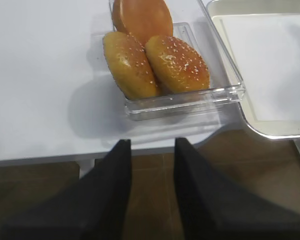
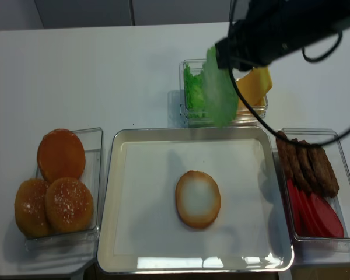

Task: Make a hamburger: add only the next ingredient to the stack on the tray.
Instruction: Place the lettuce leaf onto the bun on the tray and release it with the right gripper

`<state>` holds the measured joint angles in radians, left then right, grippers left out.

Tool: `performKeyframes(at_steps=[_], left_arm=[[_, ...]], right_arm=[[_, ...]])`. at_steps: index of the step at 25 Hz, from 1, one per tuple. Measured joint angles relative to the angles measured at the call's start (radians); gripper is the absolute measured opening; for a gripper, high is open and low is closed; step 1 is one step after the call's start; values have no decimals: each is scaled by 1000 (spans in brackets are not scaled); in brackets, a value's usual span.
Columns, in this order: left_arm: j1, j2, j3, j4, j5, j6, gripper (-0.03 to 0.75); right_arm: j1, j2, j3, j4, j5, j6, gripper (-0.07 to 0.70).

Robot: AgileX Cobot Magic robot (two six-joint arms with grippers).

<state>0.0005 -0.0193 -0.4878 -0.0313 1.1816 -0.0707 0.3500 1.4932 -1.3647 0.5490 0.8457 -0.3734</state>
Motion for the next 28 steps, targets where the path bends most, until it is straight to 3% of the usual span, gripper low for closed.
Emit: performKeyframes(at_steps=[9, 14, 19, 28], left_arm=[[0, 0, 0, 0, 0, 0, 216], [0, 0, 0, 0, 0, 0, 216], [0, 0, 0, 0, 0, 0, 216], [0, 0, 0, 0, 0, 0, 216]], right_arm=[[0, -100, 278, 27, -88, -61, 17], [0, -100, 378, 64, -175, -132, 17], [0, -95, 433, 143, -238, -255, 17], [5, -40, 447, 269, -251, -384, 17]])
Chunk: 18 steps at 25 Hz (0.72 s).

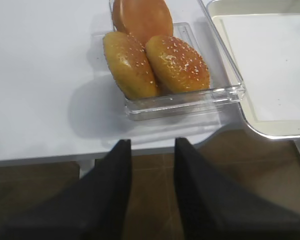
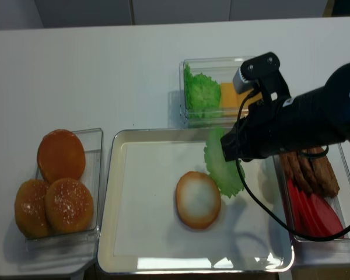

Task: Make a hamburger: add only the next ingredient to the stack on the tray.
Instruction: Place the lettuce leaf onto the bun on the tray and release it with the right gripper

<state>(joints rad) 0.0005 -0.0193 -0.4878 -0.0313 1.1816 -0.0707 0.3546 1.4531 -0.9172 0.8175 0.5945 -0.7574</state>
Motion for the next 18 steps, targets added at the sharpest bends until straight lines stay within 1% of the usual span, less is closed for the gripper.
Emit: performKeyframes(at_steps=[8, 18], left_arm=[[0, 0, 0, 0, 0, 0, 216], [0, 0, 0, 0, 0, 0, 216]], right_arm=[[89, 23, 2, 19, -4, -14, 17], [95, 40, 2, 64, 39, -16, 17]])
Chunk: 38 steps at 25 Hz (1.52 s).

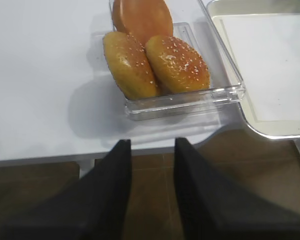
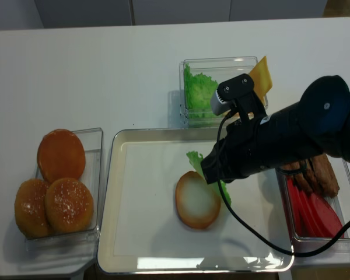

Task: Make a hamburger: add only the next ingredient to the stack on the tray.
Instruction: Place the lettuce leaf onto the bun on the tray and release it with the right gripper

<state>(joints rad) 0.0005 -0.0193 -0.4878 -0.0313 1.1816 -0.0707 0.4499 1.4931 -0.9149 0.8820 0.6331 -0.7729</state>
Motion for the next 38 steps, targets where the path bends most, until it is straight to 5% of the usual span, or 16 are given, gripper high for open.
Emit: performKeyframes(at_steps=[34, 38], left_arm=[[0, 0, 0, 0, 0, 0, 216], [0, 0, 0, 0, 0, 0, 216]], right_arm=[[0, 30, 0, 76, 51, -25, 19], [0, 34, 0, 91, 51, -25, 120]])
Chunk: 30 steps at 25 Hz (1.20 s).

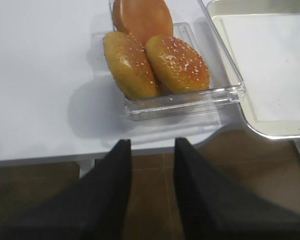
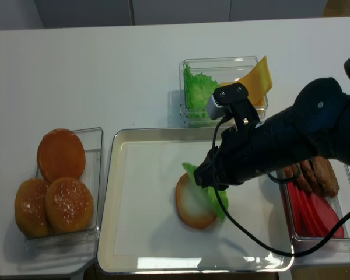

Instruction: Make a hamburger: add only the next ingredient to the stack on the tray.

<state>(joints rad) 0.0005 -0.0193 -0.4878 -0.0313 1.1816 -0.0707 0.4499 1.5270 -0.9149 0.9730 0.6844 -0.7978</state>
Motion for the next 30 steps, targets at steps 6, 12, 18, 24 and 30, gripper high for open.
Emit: performKeyframes(at_steps=[6, 12, 18, 24, 30], left_arm=[[0, 0, 0, 0, 0, 0, 216], [0, 0, 0, 0, 0, 0, 216], [0, 0, 0, 0, 0, 0, 216], [0, 0, 0, 0, 0, 0, 216], [0, 0, 0, 0, 0, 0, 216]], right_arm=[[0, 4, 0, 54, 0, 0, 535], [0, 4, 0, 25, -7, 45, 638], [0, -13, -45, -394, -6, 398, 577], [-43, -68, -88, -741, 74, 647, 566], [-254, -128, -92, -768, 190, 667, 521]])
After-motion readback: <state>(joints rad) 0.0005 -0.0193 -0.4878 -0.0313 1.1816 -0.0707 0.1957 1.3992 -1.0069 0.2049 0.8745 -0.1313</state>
